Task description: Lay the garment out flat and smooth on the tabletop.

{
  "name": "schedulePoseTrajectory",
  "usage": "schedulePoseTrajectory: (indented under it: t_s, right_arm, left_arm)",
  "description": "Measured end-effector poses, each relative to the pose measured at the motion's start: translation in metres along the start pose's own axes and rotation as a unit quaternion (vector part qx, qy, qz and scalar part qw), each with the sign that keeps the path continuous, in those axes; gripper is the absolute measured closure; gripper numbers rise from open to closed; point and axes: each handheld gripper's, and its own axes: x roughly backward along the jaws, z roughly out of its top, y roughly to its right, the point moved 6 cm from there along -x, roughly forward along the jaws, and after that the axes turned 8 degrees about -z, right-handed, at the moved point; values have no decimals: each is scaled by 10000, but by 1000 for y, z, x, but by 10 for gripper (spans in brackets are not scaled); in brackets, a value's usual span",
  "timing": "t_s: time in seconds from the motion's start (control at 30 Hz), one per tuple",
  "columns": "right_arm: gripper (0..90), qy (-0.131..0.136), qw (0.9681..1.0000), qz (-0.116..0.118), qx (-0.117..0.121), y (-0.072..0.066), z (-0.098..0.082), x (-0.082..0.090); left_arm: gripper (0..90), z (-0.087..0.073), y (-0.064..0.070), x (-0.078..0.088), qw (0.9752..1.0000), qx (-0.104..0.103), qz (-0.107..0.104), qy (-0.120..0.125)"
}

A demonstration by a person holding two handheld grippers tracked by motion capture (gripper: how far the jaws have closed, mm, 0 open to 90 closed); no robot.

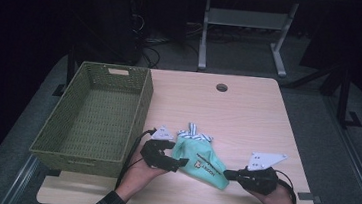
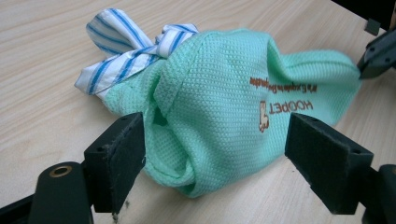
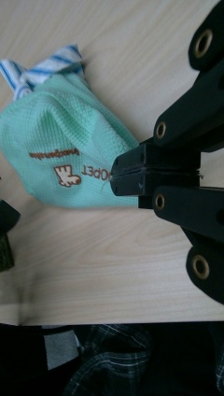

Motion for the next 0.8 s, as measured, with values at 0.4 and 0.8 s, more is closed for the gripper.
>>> schedulePoseTrajectory:
  t_s: [0.4,0.8]
  right_arm:
    - [790,-55,9999,-1,-91,-1,-2,-3]
    - [706,-335,9991,-129,-220,7,-8,-22]
  left_arm:
    - [334,26,-5,-10,9997,-247,-33,85]
    - [792,19,-23,-41,9990,-180,-145,-379]
